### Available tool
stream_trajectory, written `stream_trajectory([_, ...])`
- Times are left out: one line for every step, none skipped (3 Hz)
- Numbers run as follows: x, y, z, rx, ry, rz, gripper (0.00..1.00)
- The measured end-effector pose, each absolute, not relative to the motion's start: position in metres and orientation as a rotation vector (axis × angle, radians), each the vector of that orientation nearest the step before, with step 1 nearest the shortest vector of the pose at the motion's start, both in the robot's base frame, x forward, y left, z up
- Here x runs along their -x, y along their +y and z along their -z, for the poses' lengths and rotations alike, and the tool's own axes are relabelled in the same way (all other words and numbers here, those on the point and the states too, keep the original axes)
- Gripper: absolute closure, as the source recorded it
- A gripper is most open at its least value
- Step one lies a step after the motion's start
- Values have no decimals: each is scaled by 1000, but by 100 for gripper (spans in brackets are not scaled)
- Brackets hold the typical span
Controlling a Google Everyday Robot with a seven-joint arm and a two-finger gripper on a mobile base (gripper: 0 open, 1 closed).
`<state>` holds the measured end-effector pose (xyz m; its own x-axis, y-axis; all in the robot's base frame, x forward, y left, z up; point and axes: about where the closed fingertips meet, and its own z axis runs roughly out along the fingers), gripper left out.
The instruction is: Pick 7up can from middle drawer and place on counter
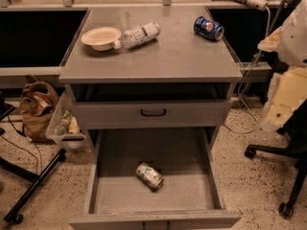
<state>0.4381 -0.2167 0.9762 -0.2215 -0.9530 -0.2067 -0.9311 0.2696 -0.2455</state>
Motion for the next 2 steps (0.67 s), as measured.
stream_trajectory([-438,-217,-976,1725,2232,98,0])
stream_trajectory([-440,-206,-941,1716,2243,53,0])
